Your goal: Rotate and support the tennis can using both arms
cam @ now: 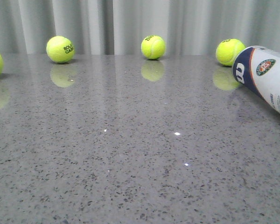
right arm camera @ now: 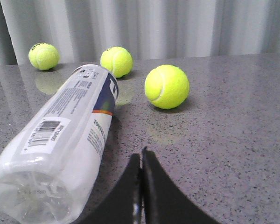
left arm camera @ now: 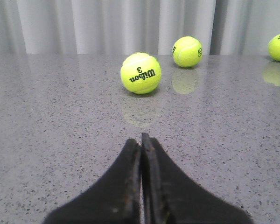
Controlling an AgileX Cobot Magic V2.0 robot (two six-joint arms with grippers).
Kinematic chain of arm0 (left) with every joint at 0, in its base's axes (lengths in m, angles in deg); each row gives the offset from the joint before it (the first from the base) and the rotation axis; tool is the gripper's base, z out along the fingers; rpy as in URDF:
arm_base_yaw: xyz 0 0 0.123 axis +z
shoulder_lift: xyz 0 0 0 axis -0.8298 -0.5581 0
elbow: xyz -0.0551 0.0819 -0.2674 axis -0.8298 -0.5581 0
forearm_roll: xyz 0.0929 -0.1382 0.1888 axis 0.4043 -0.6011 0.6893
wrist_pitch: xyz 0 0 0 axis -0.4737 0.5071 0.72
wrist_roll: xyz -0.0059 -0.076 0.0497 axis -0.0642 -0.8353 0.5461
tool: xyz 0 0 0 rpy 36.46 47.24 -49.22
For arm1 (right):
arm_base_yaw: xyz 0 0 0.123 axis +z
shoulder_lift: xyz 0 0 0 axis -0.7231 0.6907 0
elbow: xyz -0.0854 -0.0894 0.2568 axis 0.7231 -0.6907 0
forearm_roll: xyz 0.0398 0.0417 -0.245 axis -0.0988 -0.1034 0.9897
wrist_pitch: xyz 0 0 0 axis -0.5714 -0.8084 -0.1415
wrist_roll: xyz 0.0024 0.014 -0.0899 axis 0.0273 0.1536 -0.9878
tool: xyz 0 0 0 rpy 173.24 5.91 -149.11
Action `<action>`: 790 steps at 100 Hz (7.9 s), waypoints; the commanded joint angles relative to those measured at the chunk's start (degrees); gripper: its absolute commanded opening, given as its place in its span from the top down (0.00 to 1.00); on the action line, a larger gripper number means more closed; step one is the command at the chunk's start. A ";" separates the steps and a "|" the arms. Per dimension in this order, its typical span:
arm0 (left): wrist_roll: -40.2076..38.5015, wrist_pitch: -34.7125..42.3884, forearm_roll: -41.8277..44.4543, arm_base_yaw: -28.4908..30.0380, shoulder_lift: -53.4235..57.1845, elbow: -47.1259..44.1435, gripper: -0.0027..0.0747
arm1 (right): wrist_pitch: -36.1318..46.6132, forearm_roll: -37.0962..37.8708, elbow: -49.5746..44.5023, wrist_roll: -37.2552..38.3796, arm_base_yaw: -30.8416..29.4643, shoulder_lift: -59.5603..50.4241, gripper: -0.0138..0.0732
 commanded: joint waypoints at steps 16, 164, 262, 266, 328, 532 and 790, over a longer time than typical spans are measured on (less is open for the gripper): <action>-0.07 4.12 -0.18 -0.02 2.20 -2.63 0.99 | 4.66 -0.04 1.04 -0.64 -0.39 -1.40 0.91; -0.07 4.12 -0.18 -0.02 2.20 -2.63 0.99 | -25.62 -0.80 35.20 -0.63 -0.39 29.26 0.72; -0.07 4.12 -0.18 -0.02 2.20 -2.63 0.99 | -52.61 -14.13 68.24 -0.63 2.93 77.88 0.11; -0.07 4.12 -0.18 -0.02 2.20 -2.63 0.99 | -52.61 -14.13 68.47 -0.63 2.93 79.19 0.11; -0.07 4.12 -0.18 -0.02 2.20 -2.63 0.99 | -53.43 -14.17 69.24 -2.44 2.93 85.74 0.56; -0.07 4.12 -0.18 -0.02 2.20 -2.63 0.99 | -63.89 -11.13 90.07 -70.04 27.50 99.71 0.14; -0.07 4.12 -0.18 -0.02 2.20 -2.63 0.99 | -39.08 -6.40 61.43 -0.29 20.72 52.98 0.90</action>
